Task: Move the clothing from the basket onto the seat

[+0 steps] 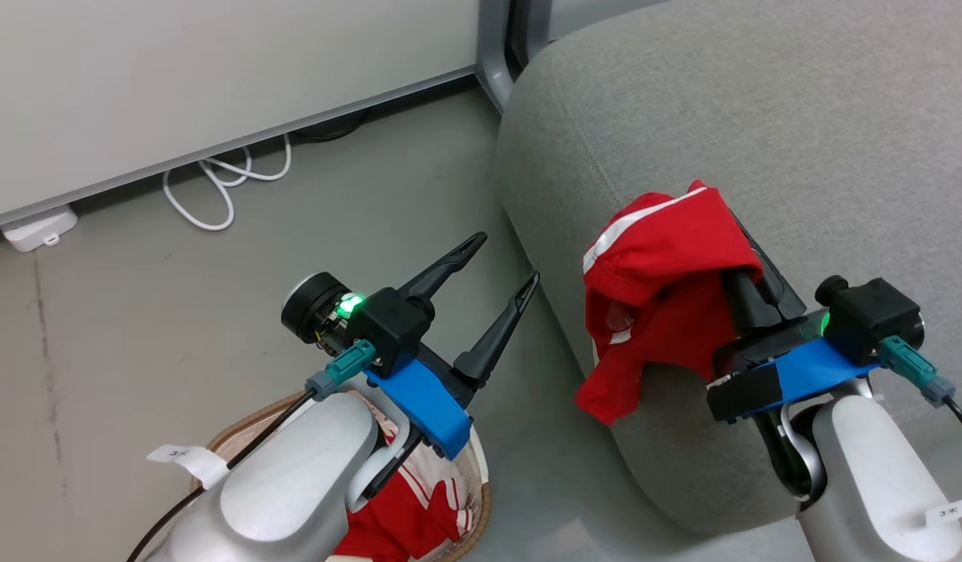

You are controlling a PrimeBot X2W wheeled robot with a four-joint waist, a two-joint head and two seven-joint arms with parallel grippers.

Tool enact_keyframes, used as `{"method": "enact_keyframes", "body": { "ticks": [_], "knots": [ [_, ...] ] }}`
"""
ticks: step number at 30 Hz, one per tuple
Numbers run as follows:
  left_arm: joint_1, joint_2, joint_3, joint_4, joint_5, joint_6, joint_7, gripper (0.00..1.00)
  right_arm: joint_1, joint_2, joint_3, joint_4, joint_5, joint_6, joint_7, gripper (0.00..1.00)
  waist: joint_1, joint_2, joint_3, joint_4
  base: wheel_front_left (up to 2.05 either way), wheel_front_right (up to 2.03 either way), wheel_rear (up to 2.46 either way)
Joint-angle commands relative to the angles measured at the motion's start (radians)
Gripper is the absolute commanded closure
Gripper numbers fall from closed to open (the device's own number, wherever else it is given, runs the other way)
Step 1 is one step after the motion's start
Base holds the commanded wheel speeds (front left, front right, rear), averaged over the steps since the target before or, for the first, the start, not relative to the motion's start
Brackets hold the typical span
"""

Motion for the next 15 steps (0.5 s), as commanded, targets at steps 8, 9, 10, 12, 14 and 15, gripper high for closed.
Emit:
{"method": "enact_keyframes", "body": {
  "ticks": [8, 9, 10, 12, 14, 15],
  "knots": [
    [-0.004, -0.003, -0.008, 0.006, 0.011, 0.001, -0.003, 0.00, 0.048, 0.031, -0.048, -0.035, 0.006, 0.000, -0.004, 1.00, 0.0000, 0.0000, 0.008, -0.052, 0.00, 0.00, 0.00],
    [-0.004, -0.003, -0.007, 0.006, 0.011, 0.001, -0.003, 0.00, 0.052, 0.033, -0.050, -0.038, 0.004, 0.000, -0.004, 1.00, 0.0000, 0.0000, 0.008, -0.055, 0.00, 0.00, 0.00],
    [-0.006, -0.002, -0.006, 0.006, 0.012, 0.001, -0.003, 0.00, 0.053, 0.033, -0.055, -0.042, 0.004, 0.000, -0.004, 1.00, 0.0000, 0.0000, 0.008, -0.056, 0.00, 0.00, 0.00],
    [-0.010, -0.002, -0.001, 0.003, 0.014, 0.003, -0.003, 0.00, 0.046, 0.031, -0.066, -0.053, -0.003, 0.000, -0.004, 1.00, 0.0000, 0.0000, 0.010, -0.057, 0.00, 0.00, 0.00],
    [-0.014, -0.001, 0.003, 0.000, 0.017, 0.005, -0.003, 0.00, 0.024, 0.027, -0.082, -0.066, -0.008, 0.000, -0.004, 1.00, 0.0000, 0.0000, 0.016, -0.055, 0.00, 0.00, 0.00],
    [-0.016, 0.000, 0.005, -0.002, 0.019, 0.006, -0.003, 0.00, 0.010, 0.025, -0.091, -0.074, -0.011, 0.000, -0.004, 1.00, 0.0000, 0.0000, 0.019, -0.053, 0.00, 0.00, 0.00]
  ]
}}
